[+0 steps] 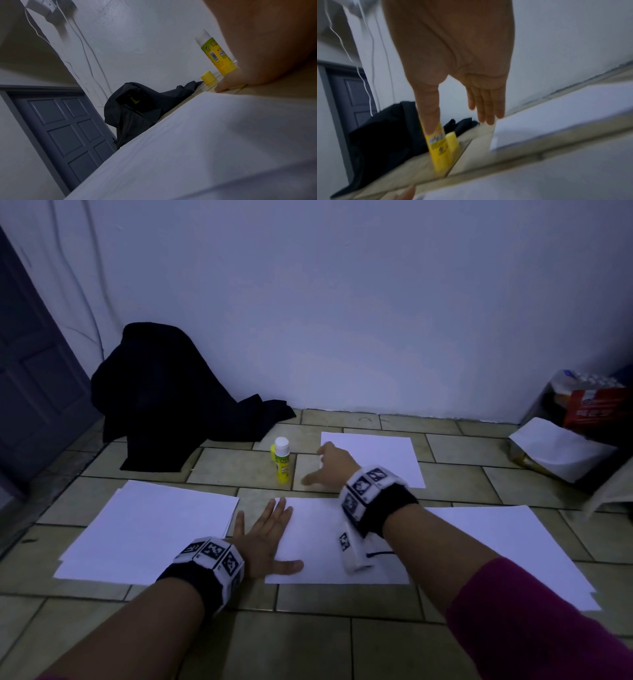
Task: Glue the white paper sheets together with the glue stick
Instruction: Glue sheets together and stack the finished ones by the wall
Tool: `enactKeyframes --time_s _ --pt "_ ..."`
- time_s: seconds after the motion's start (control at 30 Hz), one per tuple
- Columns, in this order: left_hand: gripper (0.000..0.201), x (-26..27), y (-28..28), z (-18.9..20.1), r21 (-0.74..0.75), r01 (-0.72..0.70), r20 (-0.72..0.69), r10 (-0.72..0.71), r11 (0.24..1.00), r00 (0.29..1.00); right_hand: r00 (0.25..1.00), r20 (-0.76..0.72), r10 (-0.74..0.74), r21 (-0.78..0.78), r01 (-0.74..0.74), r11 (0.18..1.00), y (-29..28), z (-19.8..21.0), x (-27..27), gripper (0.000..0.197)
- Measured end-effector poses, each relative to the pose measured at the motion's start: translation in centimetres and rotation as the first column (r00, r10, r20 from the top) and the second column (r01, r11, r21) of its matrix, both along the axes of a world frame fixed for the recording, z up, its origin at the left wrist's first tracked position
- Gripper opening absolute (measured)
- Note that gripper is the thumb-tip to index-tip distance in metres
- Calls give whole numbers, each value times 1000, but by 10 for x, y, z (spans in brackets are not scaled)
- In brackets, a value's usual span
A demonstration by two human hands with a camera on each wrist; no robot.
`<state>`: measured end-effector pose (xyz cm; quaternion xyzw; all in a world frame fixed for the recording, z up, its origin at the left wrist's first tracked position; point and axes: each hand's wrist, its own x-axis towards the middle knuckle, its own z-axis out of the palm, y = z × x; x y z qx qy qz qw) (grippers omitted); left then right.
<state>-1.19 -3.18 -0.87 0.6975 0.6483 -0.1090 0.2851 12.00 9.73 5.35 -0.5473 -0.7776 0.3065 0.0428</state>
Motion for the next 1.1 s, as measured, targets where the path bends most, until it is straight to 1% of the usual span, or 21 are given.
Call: enactKeyframes --time_s 0.03,0.07,0.13,0.17,0.2,0.3,0.37,0.43,0.47,0.53,0.57,0.63,0.67,0.77,0.87,0.97,1.03,1.1 --pt "156 1 0 1 -3 -13 10 13 1000 1000 999 48 18 -18 -17 1000 -2 5 17 77" --pt "151 1 -1 2 -6 -31 18 31 1000 999 993 113 35 -46 -30 998 -3 7 34 81" --pt "126 3 -5 3 1 -55 18 55 999 998 967 252 43 -116 -13 993 -6 9 73 94" --pt "118 4 -6 3 13 -58 22 58 998 998 951 307 29 -144 16 989 -8 9 93 102" --pt "113 4 -7 3 21 -59 25 58 998 998 935 355 5 -155 53 986 -10 7 112 107" --pt "106 4 -8 5 32 -60 36 59 998 998 870 487 -80 -109 152 982 -21 0 164 116" --pt "104 3 -8 6 42 -64 43 62 997 997 809 577 -115 -82 198 977 -31 -8 192 127" --pt "103 3 -9 8 40 -60 38 58 997 998 773 621 -130 -78 226 971 -38 -18 211 133" --pt "102 4 -9 9 36 -55 36 54 998 998 772 620 -139 -72 231 970 -41 -22 217 132" --pt "103 4 -10 9 22 -44 40 43 999 998 802 576 -159 -68 241 968 -46 -29 227 127" --pt "108 4 -10 9 10 -38 42 38 999 998 822 545 -164 -78 245 966 -48 -31 230 127" --pt "133 3 -9 8 -15 -24 34 24 1000 999 858 485 -171 -97 247 964 -51 -34 235 127" --pt "142 3 -8 7 -17 -14 25 14 1000 1000 866 469 -171 -95 242 966 -52 -35 237 125" --pt "160 2 -7 1 12 30 1 -30 999 1000 873 470 -130 -105 201 974 -55 -33 241 115" --pt "160 3 -8 -1 31 50 -9 -50 998 999 881 445 -161 -81 219 972 -54 -31 244 95" --pt "158 5 -6 -1 38 59 -12 -58 998 998 892 362 -270 49 271 961 -54 -18 235 64" --pt "153 6 -6 -2 39 52 -13 -52 998 999 917 233 -325 149 297 943 -56 -6 217 51" --pt "145 8 -7 -2 26 52 -26 -52 998 998 946 91 -312 199 290 936 -63 6 186 45"
